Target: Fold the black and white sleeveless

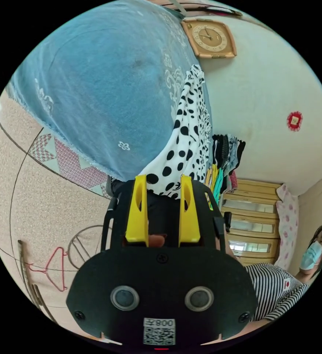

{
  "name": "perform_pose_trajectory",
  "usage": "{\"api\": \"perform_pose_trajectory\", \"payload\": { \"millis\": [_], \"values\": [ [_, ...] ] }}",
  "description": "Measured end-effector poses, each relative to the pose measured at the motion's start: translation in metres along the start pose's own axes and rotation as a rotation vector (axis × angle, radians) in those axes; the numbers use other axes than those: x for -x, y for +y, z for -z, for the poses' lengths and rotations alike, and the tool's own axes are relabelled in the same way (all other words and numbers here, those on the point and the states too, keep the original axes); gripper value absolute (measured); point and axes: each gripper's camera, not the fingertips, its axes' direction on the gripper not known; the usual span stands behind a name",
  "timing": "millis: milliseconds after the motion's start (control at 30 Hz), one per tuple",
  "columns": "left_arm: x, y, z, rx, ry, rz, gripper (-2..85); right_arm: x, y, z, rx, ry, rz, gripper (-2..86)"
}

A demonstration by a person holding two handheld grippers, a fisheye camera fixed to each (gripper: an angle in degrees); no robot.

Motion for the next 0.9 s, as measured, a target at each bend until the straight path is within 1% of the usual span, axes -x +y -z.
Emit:
{"api": "perform_pose_trajectory", "payload": {
  "millis": [167,267,400,600,733,900],
  "values": [
    [0.007,0.014,0.008,0.033,0.014,0.024,13.0,-0.008,0.002,-0.020,0.063,0.083,-0.031,6.6],
    [0.009,0.026,0.019,0.035,0.039,0.029,13.1,-0.016,0.006,-0.027,0.099,0.110,-0.054,3.1],
    [0.014,0.047,0.040,0.029,0.057,0.030,13.3,-0.030,0.018,-0.012,0.078,0.011,-0.084,1.0],
    [0.025,0.074,0.072,-0.022,0.102,0.061,13.9,-0.042,0.038,0.035,-0.030,-0.088,-0.102,0.3],
    [0.018,0.081,0.079,-0.037,0.145,0.049,14.0,-0.046,0.047,0.048,-0.014,-0.047,-0.099,0.2],
    [0.003,0.085,0.071,0.006,0.166,0.034,12.6,-0.052,0.058,0.048,-0.003,-0.039,-0.126,0.2]
  ]
}}
